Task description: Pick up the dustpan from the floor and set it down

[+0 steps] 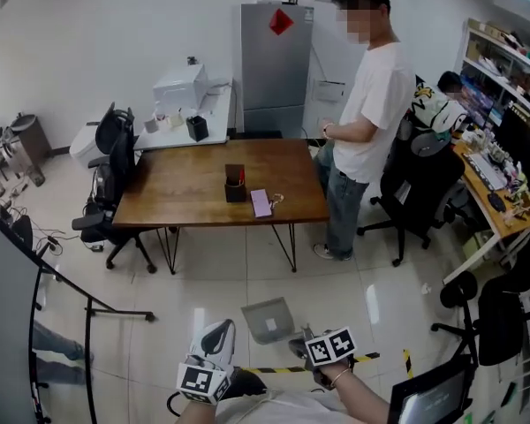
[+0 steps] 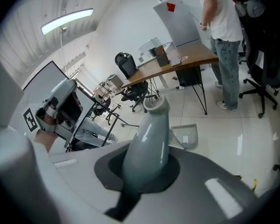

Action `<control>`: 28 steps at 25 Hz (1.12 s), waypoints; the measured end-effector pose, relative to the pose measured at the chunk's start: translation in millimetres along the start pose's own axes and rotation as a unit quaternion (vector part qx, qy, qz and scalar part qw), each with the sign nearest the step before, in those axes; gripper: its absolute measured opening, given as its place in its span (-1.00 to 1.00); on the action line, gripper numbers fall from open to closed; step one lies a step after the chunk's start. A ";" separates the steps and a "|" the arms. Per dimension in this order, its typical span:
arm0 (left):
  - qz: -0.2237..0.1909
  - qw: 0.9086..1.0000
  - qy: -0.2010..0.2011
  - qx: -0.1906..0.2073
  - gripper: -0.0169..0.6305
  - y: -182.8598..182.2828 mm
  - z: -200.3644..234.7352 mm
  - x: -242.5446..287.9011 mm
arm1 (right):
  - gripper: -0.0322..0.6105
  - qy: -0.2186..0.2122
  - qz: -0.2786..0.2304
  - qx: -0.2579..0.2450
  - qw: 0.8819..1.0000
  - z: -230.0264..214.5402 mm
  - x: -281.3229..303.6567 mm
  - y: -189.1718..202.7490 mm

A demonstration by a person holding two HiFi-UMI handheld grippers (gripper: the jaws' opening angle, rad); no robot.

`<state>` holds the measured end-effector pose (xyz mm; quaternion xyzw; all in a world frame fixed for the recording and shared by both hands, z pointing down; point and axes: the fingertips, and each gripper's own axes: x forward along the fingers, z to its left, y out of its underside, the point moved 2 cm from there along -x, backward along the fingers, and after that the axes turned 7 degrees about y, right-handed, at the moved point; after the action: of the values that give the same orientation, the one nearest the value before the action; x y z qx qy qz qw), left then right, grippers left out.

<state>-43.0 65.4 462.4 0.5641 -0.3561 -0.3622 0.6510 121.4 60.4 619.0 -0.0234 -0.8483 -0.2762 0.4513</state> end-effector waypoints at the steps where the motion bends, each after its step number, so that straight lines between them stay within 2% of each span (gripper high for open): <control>1: 0.001 1.000 -0.001 -0.002 -0.91 1.4 5.9 2.6 | -0.89 0.000 0.003 0.004 1.000 -1.3 4.0 -4.1; 7: 0.012 1.000 -0.003 -0.023 -0.91 9.2 61.1 28.8 | -0.89 0.002 0.035 0.036 0.999 -9.4 44.4 -29.8; 10: 0.018 1.000 0.013 -0.021 -0.91 16.3 98.5 54.3 | -0.89 0.008 0.039 0.058 0.998 -17.7 66.9 -57.5; 16: 0.020 0.998 0.050 -0.031 -0.91 2.3 147.7 111.5 | -0.89 0.031 0.022 0.085 0.996 -43.5 102.9 -117.0; 21: 0.041 0.997 0.044 -0.040 -0.91 2.0 161.5 139.0 | -0.89 0.040 0.023 0.114 0.992 -81.9 139.0 -145.6; 28: 0.047 0.998 0.015 -0.035 -0.91 46.4 184.7 168.5 | -0.89 0.048 0.040 0.112 0.992 -154.0 224.0 -171.7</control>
<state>-119.3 -165.0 538.0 0.5289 -0.3598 -0.3352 0.6917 55.2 -207.3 784.4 0.0067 -0.8494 -0.1618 0.5023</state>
